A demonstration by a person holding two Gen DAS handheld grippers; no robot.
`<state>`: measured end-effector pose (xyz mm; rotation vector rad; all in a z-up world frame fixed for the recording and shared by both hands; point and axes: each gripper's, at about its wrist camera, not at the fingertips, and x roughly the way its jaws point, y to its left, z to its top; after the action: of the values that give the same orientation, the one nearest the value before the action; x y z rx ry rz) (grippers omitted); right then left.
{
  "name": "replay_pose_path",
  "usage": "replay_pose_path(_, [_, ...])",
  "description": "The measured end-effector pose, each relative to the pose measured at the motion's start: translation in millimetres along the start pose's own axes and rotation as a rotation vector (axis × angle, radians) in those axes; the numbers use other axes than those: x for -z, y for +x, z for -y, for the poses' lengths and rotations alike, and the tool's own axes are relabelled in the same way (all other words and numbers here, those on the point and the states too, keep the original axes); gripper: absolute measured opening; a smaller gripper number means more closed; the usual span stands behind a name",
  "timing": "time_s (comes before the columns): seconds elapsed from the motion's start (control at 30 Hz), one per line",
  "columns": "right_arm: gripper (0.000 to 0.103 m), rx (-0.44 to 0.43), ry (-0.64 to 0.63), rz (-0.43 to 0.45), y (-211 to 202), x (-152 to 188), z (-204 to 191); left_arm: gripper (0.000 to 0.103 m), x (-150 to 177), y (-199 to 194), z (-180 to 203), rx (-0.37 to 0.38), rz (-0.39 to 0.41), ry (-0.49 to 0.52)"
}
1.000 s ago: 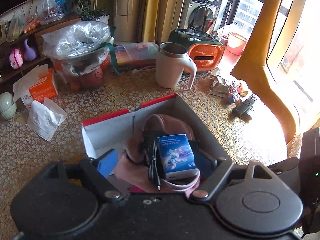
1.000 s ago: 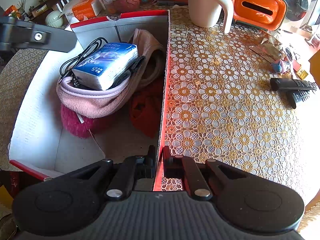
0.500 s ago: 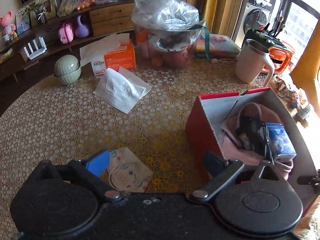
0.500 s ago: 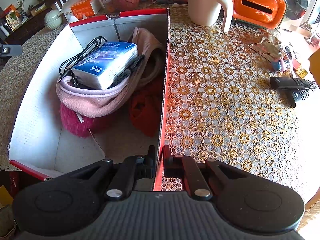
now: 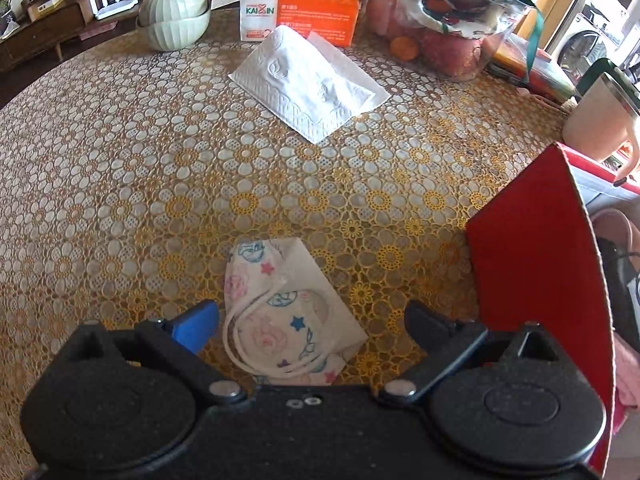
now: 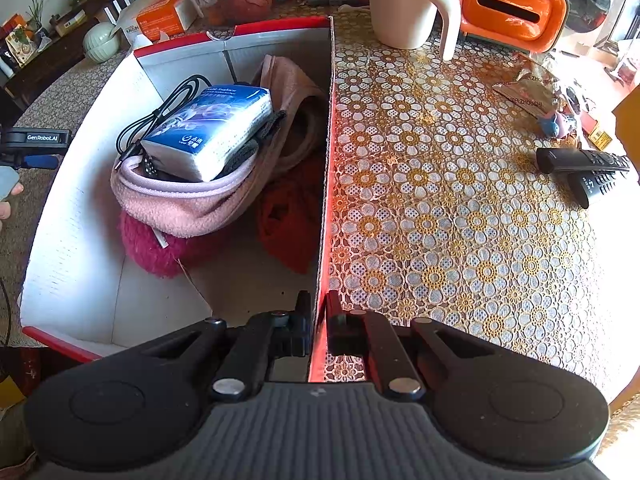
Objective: Organize objects
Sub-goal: 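Move the left gripper to the printed face mask and grasp it, then carry the face mask with the left gripper into the shoebox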
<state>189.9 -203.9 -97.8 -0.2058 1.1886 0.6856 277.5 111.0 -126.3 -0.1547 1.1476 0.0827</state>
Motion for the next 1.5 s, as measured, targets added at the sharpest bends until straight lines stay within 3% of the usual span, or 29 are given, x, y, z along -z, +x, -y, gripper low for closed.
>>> replay_pose_path(0.3, [0.006, -0.001, -0.001, -0.001, 0.2, -0.6, -0.1, 0.088, -1.8, 16.0, 0.7, -0.039, 0.003, -0.045])
replay_pose_path(0.37, [0.006, 0.0, -0.002, 0.0, 0.6, -0.8, -0.3, 0.075, -2.8, 14.9, 2.4, -0.061, 0.015, -0.034])
replay_pose_path(0.5, [0.006, -0.002, -0.001, 0.001, 1.4, -0.9, 0.0, 0.062, -2.7, 14.0, 4.2, -0.098, 0.018, -0.012])
replay_pose_path(0.6, [0.006, -0.003, 0.0, 0.002, 2.1, -1.0, 0.3, 0.052, -2.3, 11.8, 5.1, -0.096, 0.025, -0.007])
replay_pose_path(0.73, [0.006, -0.004, 0.004, 0.006, 2.0, -0.3, 0.9, 0.023, -2.7, 9.5, 8.1, -0.072, 0.018, -0.007])
replay_pose_path(0.87, [0.006, -0.005, 0.008, 0.008, 2.1, -0.4, 1.9, 0.01, -0.5, 4.0, 12.4, -0.056, 0.02, -0.006])
replay_pose_path(1.23, [0.006, -0.004, 0.016, 0.012, 3.3, 0.0, 1.7, 0.008, 12.2, -51.6, 38.6, 0.034, 0.056, 0.072])
replay_pose_path(1.5, [0.007, -0.01, 0.026, 0.014, 5.2, -2.3, 3.6, 0.008, 22.1, -115.4, 75.7, 0.099, 0.118, 0.223])
